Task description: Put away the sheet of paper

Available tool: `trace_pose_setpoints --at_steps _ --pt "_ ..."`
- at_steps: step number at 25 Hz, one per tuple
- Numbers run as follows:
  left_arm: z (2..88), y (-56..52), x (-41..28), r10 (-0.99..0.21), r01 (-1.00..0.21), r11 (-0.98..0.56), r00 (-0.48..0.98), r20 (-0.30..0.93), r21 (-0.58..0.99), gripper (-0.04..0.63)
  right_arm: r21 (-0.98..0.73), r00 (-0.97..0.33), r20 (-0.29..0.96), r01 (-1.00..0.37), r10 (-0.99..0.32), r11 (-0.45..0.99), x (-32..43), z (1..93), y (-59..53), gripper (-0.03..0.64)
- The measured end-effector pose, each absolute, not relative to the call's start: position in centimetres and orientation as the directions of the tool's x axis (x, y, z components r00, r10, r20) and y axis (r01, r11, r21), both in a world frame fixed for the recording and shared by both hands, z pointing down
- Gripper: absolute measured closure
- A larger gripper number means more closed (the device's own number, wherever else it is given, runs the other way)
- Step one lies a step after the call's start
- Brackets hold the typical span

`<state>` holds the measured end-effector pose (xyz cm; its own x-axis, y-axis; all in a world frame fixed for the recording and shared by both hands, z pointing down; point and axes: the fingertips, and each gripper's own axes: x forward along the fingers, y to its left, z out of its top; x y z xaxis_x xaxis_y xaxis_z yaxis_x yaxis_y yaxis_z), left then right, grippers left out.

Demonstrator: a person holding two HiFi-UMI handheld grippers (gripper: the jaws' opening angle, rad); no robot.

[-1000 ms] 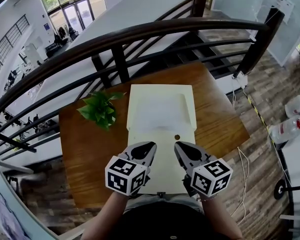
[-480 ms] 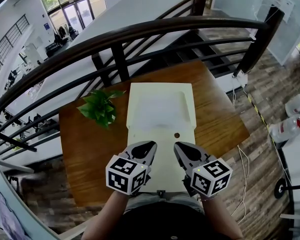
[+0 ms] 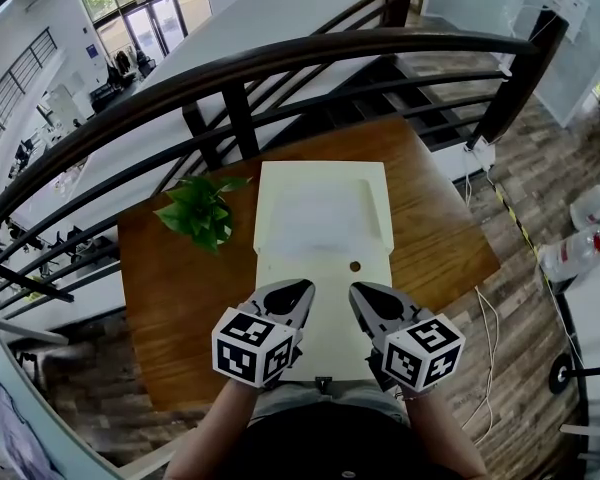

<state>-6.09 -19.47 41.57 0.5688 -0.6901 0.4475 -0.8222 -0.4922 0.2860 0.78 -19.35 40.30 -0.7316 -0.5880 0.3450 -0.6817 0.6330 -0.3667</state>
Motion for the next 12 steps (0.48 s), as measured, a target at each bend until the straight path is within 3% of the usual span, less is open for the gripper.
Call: trace_pose_setpoints --at_steps 12 --pt "41.8 -19.0 -6.4 -0.687 -0.817 -0.486 0.577 0.441 0.311 0.568 -0.371 -0.750 0.350 -0.661 -0.562 0.652 -0.5 40.6 -18.5 0.591"
